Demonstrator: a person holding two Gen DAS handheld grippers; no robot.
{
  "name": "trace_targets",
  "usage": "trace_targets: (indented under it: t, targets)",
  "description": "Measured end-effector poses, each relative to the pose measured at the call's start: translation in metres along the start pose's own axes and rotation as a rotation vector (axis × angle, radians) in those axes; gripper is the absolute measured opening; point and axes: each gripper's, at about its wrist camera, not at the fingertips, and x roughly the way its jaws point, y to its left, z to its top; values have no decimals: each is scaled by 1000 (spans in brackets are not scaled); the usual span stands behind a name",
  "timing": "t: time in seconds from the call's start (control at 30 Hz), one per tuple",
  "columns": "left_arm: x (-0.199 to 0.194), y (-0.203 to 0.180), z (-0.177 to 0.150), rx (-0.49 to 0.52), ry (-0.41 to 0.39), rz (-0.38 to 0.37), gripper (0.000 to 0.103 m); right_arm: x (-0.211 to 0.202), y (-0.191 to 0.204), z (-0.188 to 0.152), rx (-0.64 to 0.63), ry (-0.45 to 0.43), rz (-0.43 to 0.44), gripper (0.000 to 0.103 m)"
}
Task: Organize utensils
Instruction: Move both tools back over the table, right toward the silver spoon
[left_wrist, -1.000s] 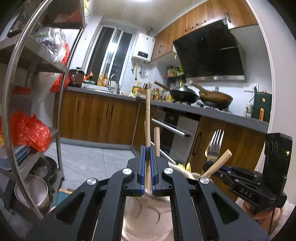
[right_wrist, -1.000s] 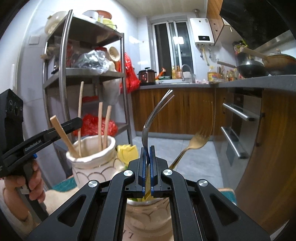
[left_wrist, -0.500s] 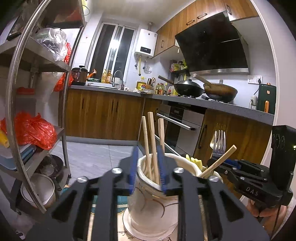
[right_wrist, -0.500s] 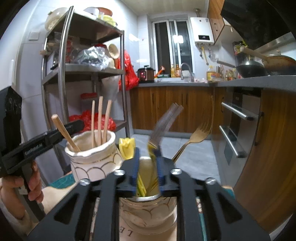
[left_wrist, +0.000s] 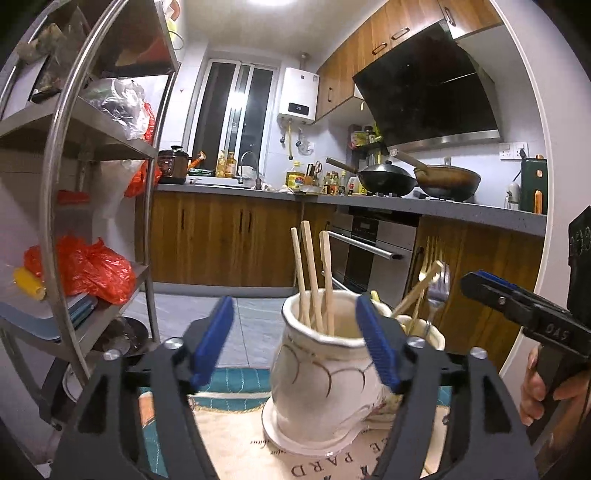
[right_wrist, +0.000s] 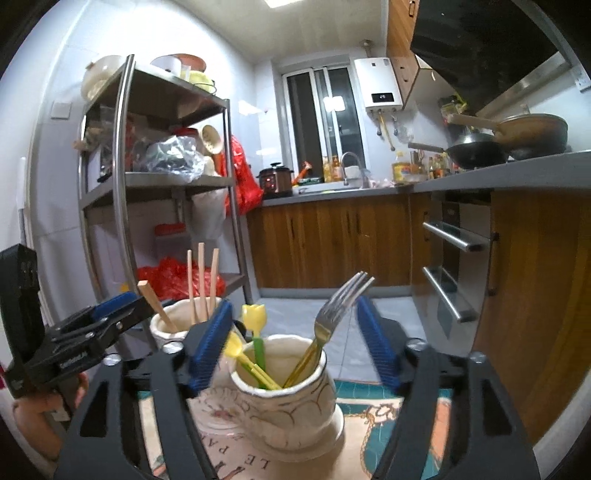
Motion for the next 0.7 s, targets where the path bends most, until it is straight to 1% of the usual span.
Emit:
trace_targets:
  t: [0.03, 0.07, 0.1, 0.17, 0.3, 0.4, 0.53, 0.6, 0.7]
  targets:
    - [-3, 0, -2, 5, 1, 5, 82, -4, -1, -2, 7, 5, 2, 85]
    - [-7, -2, -4, 12, 2, 12, 89, -6, -3, -3, 10, 11, -1, 88]
    - [-9, -3, -6, 16, 1, 16, 93, -9, -5, -5, 15, 23, -4, 91]
    - [-13, -4, -8, 21, 6, 20, 97, -14, -6, -9, 22, 43, -7, 93]
    - [-21, -7, -16, 14, 40, 12, 97, -32, -11, -20, 31, 70, -34, 95]
    - [-29, -12, -23, 30, 62, 13, 97, -38, -12, -28, 35, 85, -49, 96]
    - [-40, -14, -32, 14, 91, 3, 97, -40, -12, -48, 53, 183, -65, 96]
    - [-44, -14, -36, -9, 117, -9, 97, -41, -12, -54, 55, 215, -79, 96]
    - [-50, -16, -43, -17, 141, -16, 97, -44, -11, -60, 62, 244, -92, 96]
